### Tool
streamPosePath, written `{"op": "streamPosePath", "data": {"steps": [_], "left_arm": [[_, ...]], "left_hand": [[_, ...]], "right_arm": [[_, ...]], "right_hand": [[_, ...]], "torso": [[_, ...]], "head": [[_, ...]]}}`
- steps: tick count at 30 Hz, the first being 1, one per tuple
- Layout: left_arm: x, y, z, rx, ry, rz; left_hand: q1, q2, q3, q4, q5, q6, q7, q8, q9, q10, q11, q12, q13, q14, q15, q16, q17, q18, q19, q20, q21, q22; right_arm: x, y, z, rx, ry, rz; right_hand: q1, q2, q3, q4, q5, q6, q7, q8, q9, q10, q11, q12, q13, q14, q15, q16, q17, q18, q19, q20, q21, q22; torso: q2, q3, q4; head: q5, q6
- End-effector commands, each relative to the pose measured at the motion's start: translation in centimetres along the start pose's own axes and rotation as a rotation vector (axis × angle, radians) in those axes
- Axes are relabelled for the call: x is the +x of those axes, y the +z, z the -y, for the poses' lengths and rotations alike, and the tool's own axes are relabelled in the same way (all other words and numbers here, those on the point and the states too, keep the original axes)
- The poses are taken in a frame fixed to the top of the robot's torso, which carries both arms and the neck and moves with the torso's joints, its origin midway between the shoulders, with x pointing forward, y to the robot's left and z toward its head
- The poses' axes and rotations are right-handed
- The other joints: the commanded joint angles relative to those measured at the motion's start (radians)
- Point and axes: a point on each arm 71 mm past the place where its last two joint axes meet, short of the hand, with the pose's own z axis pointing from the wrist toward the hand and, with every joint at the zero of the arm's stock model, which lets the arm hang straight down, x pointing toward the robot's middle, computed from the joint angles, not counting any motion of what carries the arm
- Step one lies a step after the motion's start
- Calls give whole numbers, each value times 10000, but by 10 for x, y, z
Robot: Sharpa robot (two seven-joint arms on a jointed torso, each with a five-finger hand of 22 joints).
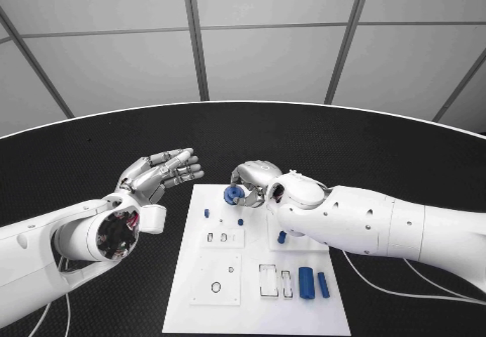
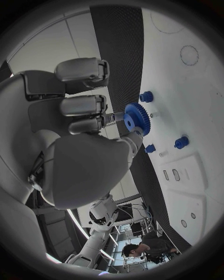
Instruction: Assemble the parts on the task board
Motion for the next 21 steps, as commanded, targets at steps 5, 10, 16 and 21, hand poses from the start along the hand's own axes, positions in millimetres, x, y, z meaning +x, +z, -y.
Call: {"op": "streamPosePath", "data": {"steps": [5, 10, 16, 21], "left_arm": [[0, 0, 0, 0, 0, 1], [-1, -1, 0, 1, 3, 11], [-1, -1, 0, -1, 4, 14], [-1, -1, 1, -1, 4, 19]], "left_hand": [[-32, -73, 72, 13, -21, -75, 410, -38, -10, -56, 14, -54, -5, -18, 31, -61, 15, 118, -34, 36, 44, -15], [-32, -73, 72, 13, -21, -75, 410, -38, -10, -56, 14, -54, -5, -18, 31, -61, 15, 118, -34, 36, 44, -15], [-32, -73, 72, 13, -21, -75, 410, -38, -10, -56, 14, -54, -5, -18, 31, -61, 15, 118, -34, 36, 44, -15], [-32, -73, 72, 13, -21, -75, 410, -38, -10, -56, 14, -54, -5, -18, 31, -61, 15, 118, -34, 36, 44, -15]], "right_arm": [[8, 1, 0, 45, -82, -317], [12, 0, 0, 84, -101, -488], [14, -1, 3, 182, -129, -578], [14, -1, 5, 274, -145, -601]], "right_hand": [[19, 96, 74, -9, -43, 119, -70, 23, 35, 1022, -68, 54, 2631, 1004, -77, 56, 2445, -74, 898, -56, 49, 2368], [-13, 84, 90, -9, -54, 113, -65, 9, 31, 1022, -65, 54, 2631, 1004, -75, 55, 2442, -75, 900, -56, 53, 2373], [-27, 79, 96, -8, -58, 111, -62, 4, 29, 1022, -64, 54, 2631, 1004, -73, 56, 2445, -77, 902, -55, 56, 2377], [-27, 79, 96, -8, -58, 111, -62, 4, 29, 1022, -64, 54, 2631, 1004, -73, 56, 2445, -77, 902, -55, 56, 2377]], "torso": [[-2, 17, 6], [-1, 15, 2], [-3, 15, -11], [-3, 15, -5]], "head": [[5, -45], [23, -59], [66, -79], [68, -89]]}}
